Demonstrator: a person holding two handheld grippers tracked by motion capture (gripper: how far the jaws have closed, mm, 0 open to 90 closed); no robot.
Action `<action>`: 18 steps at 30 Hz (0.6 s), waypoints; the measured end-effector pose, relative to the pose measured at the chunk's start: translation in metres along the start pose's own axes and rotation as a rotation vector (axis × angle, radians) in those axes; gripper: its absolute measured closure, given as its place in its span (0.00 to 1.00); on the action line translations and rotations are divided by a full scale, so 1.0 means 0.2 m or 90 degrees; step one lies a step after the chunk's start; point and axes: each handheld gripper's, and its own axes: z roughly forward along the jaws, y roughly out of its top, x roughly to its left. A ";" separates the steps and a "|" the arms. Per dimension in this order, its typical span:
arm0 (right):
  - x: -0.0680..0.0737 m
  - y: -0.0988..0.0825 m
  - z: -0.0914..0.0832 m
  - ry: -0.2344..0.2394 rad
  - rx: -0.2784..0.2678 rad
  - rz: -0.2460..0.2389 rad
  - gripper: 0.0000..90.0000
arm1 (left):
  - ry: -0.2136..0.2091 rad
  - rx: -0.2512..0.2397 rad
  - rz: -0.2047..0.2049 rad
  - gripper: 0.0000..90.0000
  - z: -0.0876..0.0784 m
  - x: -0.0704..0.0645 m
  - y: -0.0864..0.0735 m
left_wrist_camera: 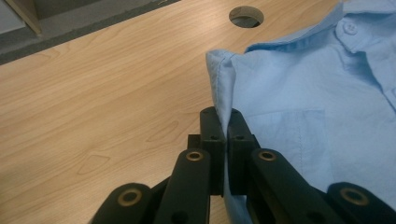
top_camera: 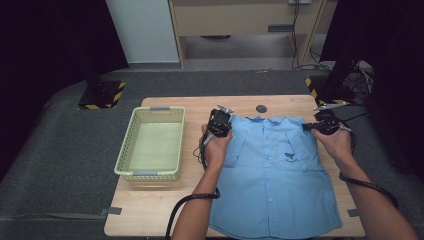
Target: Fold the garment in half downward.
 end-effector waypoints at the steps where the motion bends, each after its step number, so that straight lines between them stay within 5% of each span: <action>1: 0.00 0.01 0.00 -0.001 0.000 -0.001 1.00 | 0.002 -0.002 -0.001 0.99 -0.01 0.01 0.01; 18: 0.03 0.14 -0.04 -0.012 -0.012 -0.023 1.00 | 0.015 -0.026 -0.012 0.99 -0.06 0.08 0.04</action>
